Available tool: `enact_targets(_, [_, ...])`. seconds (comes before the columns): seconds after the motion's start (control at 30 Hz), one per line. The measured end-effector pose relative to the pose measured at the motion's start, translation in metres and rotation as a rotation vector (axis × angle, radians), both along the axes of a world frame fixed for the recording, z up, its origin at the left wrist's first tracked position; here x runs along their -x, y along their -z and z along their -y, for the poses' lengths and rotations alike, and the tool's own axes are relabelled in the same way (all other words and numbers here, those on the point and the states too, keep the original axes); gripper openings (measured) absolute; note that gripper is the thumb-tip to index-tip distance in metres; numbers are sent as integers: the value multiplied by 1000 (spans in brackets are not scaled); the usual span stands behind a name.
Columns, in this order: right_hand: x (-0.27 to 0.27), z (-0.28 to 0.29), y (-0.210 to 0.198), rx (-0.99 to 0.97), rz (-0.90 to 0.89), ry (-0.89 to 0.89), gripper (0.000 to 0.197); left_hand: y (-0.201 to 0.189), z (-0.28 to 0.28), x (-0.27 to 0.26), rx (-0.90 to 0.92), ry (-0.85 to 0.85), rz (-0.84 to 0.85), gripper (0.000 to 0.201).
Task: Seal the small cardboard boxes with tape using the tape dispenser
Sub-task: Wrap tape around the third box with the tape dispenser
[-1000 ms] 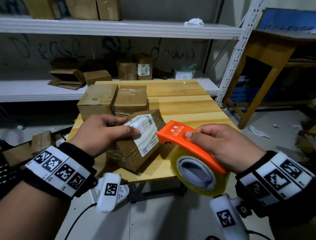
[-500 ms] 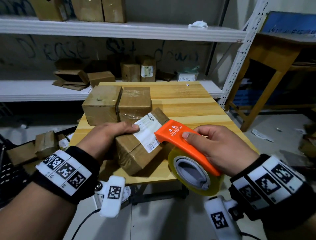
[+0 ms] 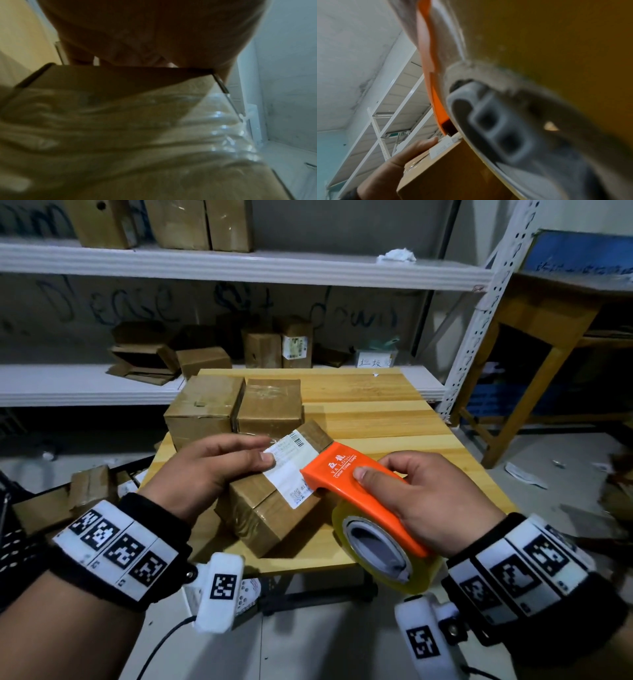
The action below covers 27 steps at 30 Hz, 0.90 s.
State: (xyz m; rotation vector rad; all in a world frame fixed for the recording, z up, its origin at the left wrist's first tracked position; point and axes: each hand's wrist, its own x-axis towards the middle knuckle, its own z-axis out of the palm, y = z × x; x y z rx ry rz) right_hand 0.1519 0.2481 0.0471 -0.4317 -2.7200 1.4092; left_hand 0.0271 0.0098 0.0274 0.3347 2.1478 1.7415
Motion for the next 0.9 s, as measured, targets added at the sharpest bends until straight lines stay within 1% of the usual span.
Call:
enact_targets(0.03, [0, 0, 0, -7, 2, 2, 38, -2, -1, -3, -11, -12, -27, 57])
enact_targets(0.1, [-1, 1, 0, -24, 7, 7, 39, -5, -3, -8, -18, -27, -78, 43])
enact_targets(0.13, [0, 2, 0, -27, 8, 13, 40, -7, -4, -12, 8, -28, -110, 37])
enact_targets(0.2, [0, 3, 0, -23, 7, 23, 41, -9, -5, -17, 120, -37, -218, 30])
enact_targets(0.27, [1, 4, 0, -32, 1, 27, 41, -14, -7, -23, 236, -47, -327, 29])
enact_targets(0.3, [2, 4, 0, -40, -2, 30, 41, -17, -7, -25, 281, -42, -359, 32])
enact_targets(0.33, [2, 3, 0, -45, -3, 35, 41, -19, -7, -28, 328, -14, -370, 43])
enact_targets(0.43, [2, 2, 0, -31, -8, 43, 39, -21, -7, -36, 506, 137, -400, 111])
enact_targets(0.47, [2, 1, 1, -23, -11, 44, 39, -21, -8, -39, 558, 167, -417, 127])
enact_targets(0.53, [2, 1, 2, -14, -18, 46, 39, -18, -11, -42, 630, 177, -455, 141])
enact_targets(0.6, [3, 0, 2, -19, -24, 42, 39, -18, -16, -44, 684, 170, -486, 144])
enact_targets(0.7, [3, 1, 1, -11, -28, 33, 38, -16, -17, -42, 738, 156, -523, 139])
enact_targets(0.77, [4, 2, 0, -3, -32, 31, 38, -15, -16, -40, 734, 131, -534, 134])
enact_targets(0.9, [6, 4, -3, -8, -42, 20, 39, -10, -13, -35, 682, 87, -500, 123])
